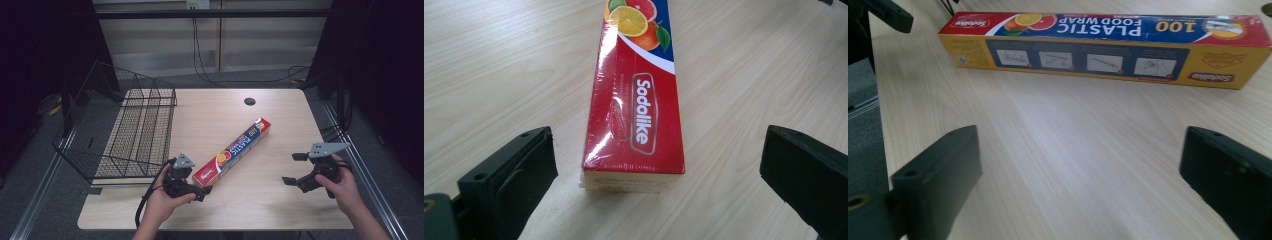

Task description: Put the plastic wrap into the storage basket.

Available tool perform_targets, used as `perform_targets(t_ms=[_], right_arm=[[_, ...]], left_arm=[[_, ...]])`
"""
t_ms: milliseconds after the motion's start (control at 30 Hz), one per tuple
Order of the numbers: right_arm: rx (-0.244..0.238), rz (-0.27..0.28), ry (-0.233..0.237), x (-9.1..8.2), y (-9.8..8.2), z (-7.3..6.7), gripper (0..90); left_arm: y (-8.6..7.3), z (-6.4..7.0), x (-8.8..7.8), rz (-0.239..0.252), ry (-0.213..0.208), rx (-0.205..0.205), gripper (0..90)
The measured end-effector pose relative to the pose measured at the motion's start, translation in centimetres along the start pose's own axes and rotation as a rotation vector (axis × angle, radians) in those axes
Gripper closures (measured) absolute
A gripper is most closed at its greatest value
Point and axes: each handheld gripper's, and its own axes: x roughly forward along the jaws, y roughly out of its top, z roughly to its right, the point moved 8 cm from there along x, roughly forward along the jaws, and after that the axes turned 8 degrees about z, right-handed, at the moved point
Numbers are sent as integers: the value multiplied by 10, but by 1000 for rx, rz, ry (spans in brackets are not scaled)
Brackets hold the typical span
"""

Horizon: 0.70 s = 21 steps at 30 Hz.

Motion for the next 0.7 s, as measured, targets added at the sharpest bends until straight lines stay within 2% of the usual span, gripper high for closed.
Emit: perform_targets(t_ms=[100, 133, 267, 667, 700], right_arm=[[-3, 7, -28, -2, 0, 3, 16], [-9, 2, -25, -2, -3, 5, 38], [-11, -1, -30, -2, -5, 6, 32], [-28, -7, -45, -2, -10, 7, 31], [-28, -10, -44, -1, -10, 7, 31]], left_arm=[[1, 0, -1, -7, -3, 9, 15], [1, 1, -1, -6, -5, 9, 16], [3, 2, 0, -4, -7, 3, 17], [11, 6, 7, -38, -30, 30, 20], [13, 6, 8, -32, -21, 28, 20]])
